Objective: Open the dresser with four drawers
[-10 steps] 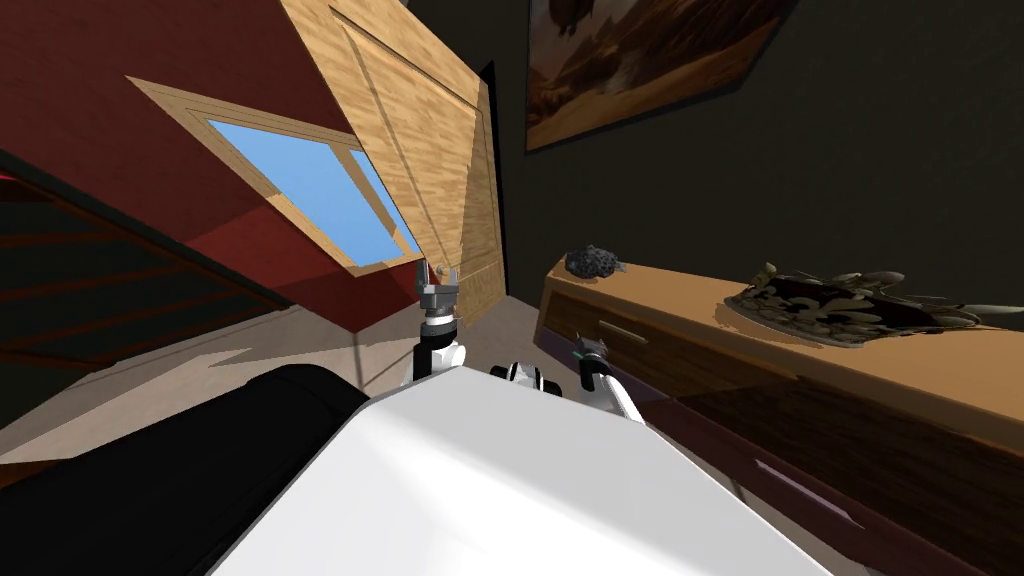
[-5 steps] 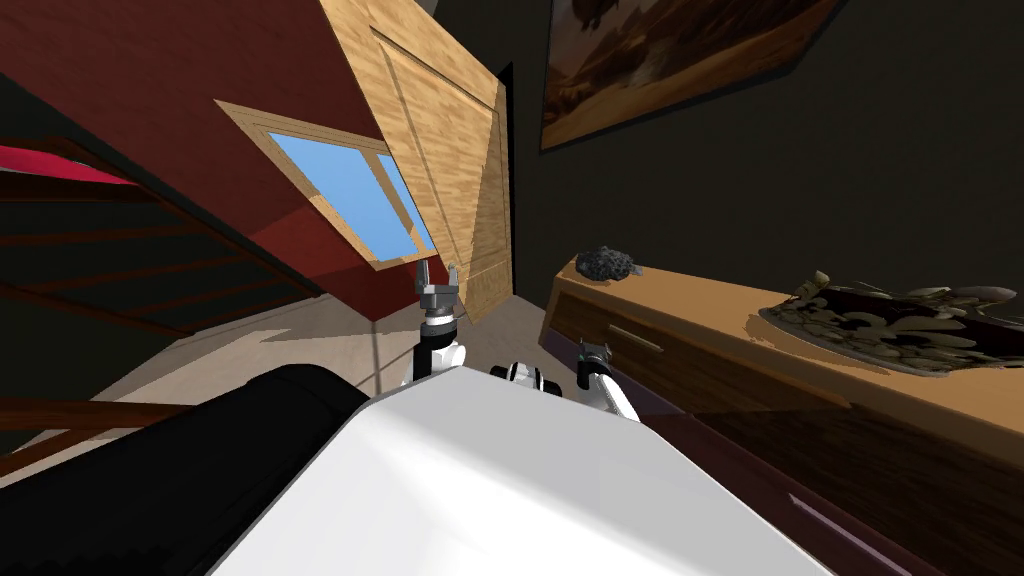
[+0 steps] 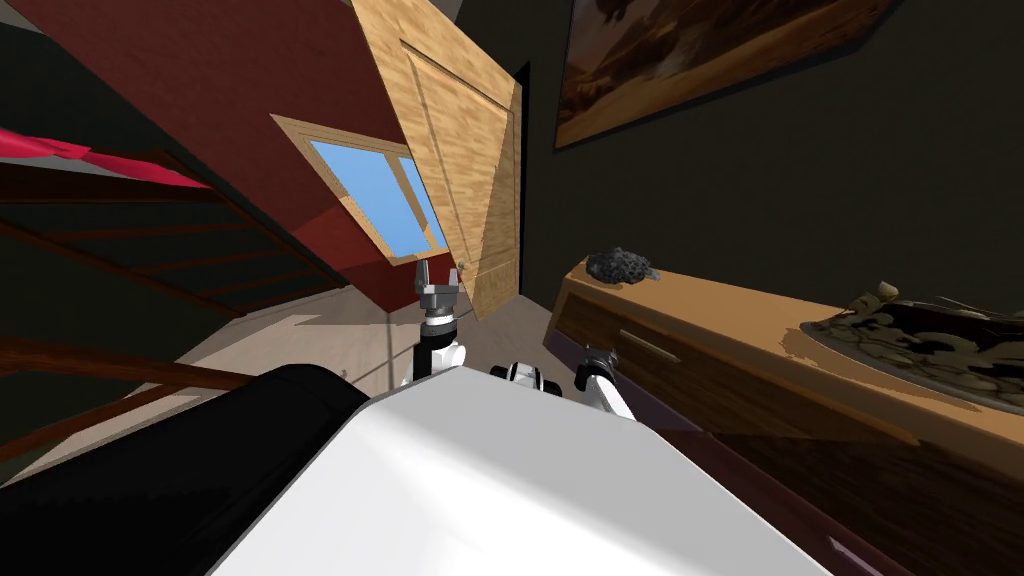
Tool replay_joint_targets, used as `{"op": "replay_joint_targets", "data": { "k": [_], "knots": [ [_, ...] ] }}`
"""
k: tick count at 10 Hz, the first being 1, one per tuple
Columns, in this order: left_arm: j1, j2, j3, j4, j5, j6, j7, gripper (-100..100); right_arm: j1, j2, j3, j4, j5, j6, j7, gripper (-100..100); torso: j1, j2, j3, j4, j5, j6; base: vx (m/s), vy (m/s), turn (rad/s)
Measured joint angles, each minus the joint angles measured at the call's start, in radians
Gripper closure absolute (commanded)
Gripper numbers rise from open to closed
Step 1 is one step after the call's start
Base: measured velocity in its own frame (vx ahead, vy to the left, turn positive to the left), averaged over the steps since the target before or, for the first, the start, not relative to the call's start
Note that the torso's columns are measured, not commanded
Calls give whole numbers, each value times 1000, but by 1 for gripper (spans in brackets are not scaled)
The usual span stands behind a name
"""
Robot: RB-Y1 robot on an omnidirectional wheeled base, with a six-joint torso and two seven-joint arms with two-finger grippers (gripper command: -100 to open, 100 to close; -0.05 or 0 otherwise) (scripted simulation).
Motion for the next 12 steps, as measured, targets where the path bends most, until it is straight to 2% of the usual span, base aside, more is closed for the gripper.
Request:
{"op": "replay_joint_targets", "data": {
  "k": [4, 10, 12],
  "knots": [
    [0, 0, 0, 0, 0, 0, 0, 0, -28, -20, 12, 77, 92, 81, 40, -100, 0, 0, 0, 0, 0, 0, -10, -2, 110],
    [0, 0, 0, 0, 0, 0, 0, 0, -42, -62, 29, 167, 236, 197, 95, -100, 0, 0, 0, 0, 0, 0, -6, -7, 107],
    [0, 0, 0, 0, 0, 0, 0, 0, -58, -76, 39, 223, 301, 243, 103, -100, 0, 0, 0, 0, 0, 0, -2, -13, 138]
  ]
}}
